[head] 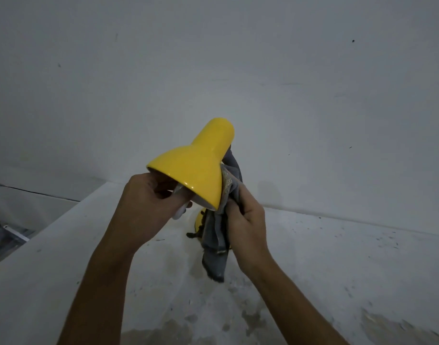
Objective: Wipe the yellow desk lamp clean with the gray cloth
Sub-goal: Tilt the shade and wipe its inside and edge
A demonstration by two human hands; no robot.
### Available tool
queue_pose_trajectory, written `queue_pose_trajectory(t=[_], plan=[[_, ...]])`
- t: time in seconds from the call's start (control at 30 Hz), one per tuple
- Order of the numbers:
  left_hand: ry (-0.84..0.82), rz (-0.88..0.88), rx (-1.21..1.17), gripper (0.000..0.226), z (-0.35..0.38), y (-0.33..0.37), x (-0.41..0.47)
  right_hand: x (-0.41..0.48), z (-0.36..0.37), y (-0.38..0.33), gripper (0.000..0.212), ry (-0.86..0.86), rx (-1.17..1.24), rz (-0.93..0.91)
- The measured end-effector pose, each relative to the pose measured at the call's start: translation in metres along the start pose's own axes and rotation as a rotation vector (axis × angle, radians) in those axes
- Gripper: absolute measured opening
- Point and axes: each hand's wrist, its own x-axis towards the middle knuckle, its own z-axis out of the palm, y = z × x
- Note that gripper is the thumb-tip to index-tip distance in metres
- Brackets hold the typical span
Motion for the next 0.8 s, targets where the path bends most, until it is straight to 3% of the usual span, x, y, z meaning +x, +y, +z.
queue_pose_trajectory(t=[0.13,0.33,0.6,0.8], plan=[[-0.009,0.012,0.014,0.031,0.003,0.003,-0.001,0.012,-0.002,-0.021,0.044,-0.07,0.113,0.213],[-0.015,0.001,0.017,0.034,0.005,0.004,-0.001,0.032,-0.017,-0.048,0.029,-0.162,-0.026,0.317],[0.0,0.026,0.055,0.033,0.005,0.001,0.001,0.031,-0.033,-0.068,0.026,-0.08,-0.174,0.14],[-0.024,0.005,0.022,0.024,0.004,0.0,0.001,0.05,-0.038,-0.077,0.031,0.117,0.204,0.122]])
